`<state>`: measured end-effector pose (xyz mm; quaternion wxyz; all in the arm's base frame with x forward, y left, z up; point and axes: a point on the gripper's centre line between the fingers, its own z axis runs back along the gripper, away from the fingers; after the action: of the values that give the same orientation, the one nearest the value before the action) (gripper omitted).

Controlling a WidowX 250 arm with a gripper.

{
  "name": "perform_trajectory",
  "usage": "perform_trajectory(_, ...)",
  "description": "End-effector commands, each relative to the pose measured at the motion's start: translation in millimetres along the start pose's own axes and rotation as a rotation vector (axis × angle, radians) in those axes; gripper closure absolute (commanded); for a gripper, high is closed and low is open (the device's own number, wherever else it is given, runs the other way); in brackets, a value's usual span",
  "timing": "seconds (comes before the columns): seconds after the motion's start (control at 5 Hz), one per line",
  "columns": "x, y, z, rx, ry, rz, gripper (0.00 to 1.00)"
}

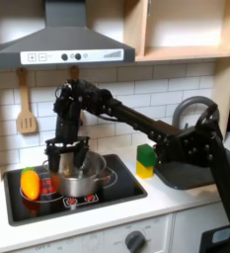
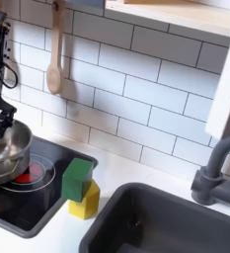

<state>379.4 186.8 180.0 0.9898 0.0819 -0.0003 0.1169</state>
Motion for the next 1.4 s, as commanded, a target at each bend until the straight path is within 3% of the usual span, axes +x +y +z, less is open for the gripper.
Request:
perform_trajectory(0.0, -3, -13.8, 8.9, -0.018, -0.02, -0.065, 0.0)
perform_trajectory(0.2, -7, -17.5, 13.9, -0.026, -0.035, -0.087, 0.0)
perform_trajectory(0.8, -18, -29.0, 51.8, -0.054, -0.115, -0.108, 0.0)
perform_trajectory(1.2, -29, -29.3, 65.9, -0.068, -0.106, -0.136, 0.0)
